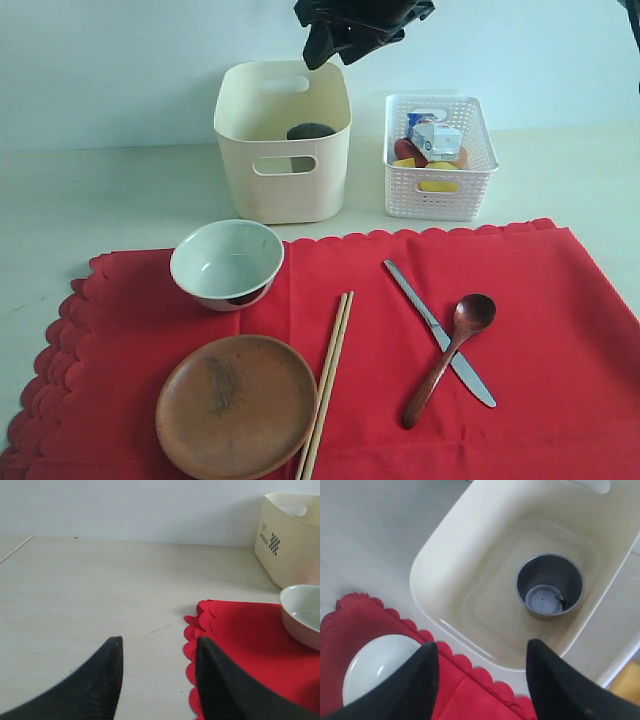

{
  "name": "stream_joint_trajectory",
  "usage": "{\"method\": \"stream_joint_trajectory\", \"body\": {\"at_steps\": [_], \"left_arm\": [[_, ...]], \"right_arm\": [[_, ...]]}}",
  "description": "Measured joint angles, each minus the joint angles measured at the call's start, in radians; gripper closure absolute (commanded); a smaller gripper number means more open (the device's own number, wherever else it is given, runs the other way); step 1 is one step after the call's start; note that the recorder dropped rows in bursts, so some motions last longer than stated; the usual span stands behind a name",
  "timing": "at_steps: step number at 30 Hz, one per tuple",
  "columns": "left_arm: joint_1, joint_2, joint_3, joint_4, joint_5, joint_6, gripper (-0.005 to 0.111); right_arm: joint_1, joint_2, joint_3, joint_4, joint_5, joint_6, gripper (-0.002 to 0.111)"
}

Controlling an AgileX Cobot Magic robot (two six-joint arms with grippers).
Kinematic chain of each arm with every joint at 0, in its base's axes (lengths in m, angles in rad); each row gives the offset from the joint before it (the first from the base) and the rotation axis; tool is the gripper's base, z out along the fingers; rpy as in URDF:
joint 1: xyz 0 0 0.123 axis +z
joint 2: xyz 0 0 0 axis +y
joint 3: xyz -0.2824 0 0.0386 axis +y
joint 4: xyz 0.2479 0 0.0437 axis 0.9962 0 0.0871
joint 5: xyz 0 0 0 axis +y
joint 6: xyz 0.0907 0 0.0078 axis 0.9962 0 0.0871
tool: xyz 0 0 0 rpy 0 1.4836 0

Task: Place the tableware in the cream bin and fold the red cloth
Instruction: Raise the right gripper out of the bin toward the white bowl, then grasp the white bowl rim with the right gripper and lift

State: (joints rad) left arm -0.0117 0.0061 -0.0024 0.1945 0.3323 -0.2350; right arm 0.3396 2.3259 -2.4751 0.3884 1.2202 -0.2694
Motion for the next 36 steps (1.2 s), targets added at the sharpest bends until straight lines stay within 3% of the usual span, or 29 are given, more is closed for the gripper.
{"method": "stream_joint_trajectory", "body": {"at_steps": [25, 36], "left_arm": [[0.0, 0.0, 0.0, 0.0, 0.0, 0.0, 0.061], [0.0, 0.0, 0.0, 0.0, 0.0, 0.0, 0.061]], "right_arm": [[0.112, -0.087, 0.379, 0.015, 0.001, -0.086, 0.057], [0.173, -0.087, 0.57, -0.014, -0.161, -0.103, 0.057]]}}
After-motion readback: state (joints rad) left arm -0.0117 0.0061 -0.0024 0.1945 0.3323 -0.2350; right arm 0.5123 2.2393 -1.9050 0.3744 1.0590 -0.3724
